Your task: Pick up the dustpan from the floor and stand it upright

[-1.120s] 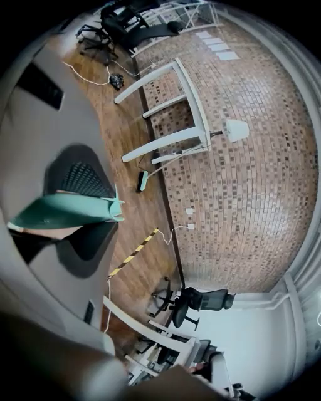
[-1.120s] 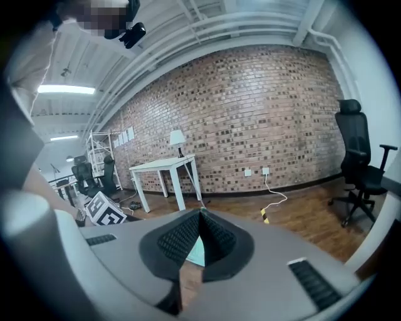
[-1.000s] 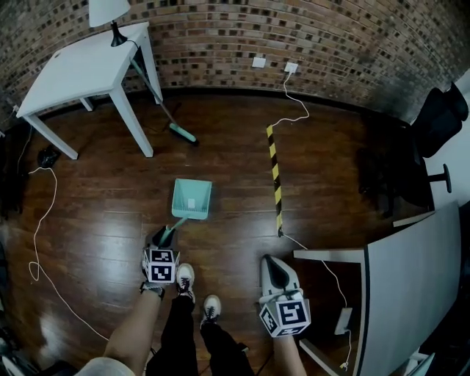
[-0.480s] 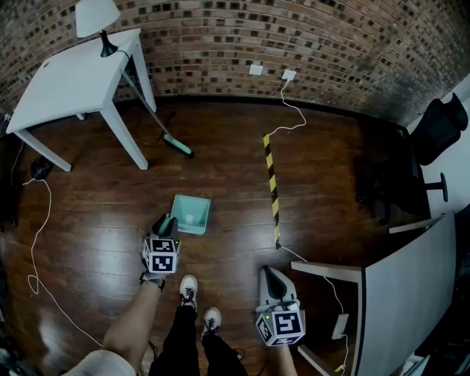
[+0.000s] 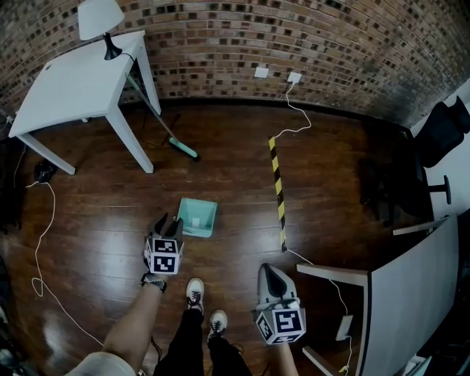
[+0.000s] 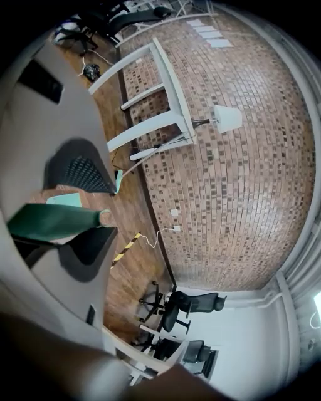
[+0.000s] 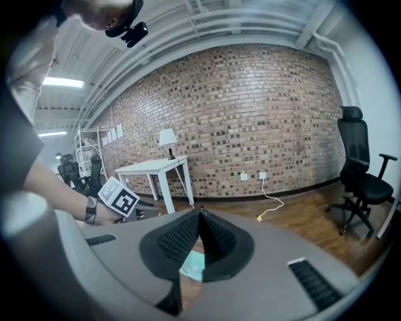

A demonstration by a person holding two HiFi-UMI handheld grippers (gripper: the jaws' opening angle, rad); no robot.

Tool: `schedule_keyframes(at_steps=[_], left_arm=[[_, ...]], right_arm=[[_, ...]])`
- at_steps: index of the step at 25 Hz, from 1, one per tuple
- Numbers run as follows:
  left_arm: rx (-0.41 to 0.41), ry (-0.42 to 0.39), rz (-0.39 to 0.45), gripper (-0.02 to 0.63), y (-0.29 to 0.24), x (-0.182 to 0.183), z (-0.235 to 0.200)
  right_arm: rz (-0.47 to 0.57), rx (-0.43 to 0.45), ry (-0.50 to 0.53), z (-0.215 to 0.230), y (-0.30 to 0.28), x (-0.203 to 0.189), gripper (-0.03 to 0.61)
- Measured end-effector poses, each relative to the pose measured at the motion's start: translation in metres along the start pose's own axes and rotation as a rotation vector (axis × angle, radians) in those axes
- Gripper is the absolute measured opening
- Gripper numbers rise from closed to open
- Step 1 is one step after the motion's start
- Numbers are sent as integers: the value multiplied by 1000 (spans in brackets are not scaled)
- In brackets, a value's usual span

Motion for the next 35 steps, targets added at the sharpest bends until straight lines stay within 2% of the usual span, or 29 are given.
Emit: schedule_keyframes(at_steps=[5, 6, 10, 13, 17, 21, 22, 26, 28, 31, 35], left_arm=[[-10, 0, 89, 187, 18, 8, 7], [-9, -8, 103, 164, 23, 10, 10], [13, -53, 134, 1, 41, 15, 16], [-32, -65, 167, -2, 64, 22, 19], [-65, -25, 267, -2, 111, 39, 24], [-131, 1, 354, -2, 176, 54, 46], [-136, -23, 373, -2, 196, 59, 51], [-107, -209, 441, 3, 283, 71, 67], [-126, -222, 489, 2, 326, 78, 74], [-153, -199, 532, 2, 370, 83, 79], [-106, -240, 536, 0, 402, 80, 79]], right_arm=[[19, 3, -6, -6, 6, 8, -11], [22, 0, -4, -6, 8, 9, -11], [41, -14, 1, -3, 16, 18, -11], [70, -12, 13, -6, 22, 31, -11], [123, 8, 47, -6, 31, 51, -11], [185, -2, 43, 6, 60, 72, -11], [210, -6, 47, 8, 68, 81, -11], [303, 36, 74, 2, 101, 117, -11], [334, 68, 90, -3, 119, 130, -11], [365, 78, 102, -3, 146, 147, -11], [403, 70, 131, -8, 174, 165, -11]])
Point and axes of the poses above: the fingertips, and each gripper's own axes: y backward along the fingers, z to its right, x out of its top, the point moved 10 cm from there along y, backward along the fingers, and after that the axes turned 15 degrees about y, right-handed, at the moved point
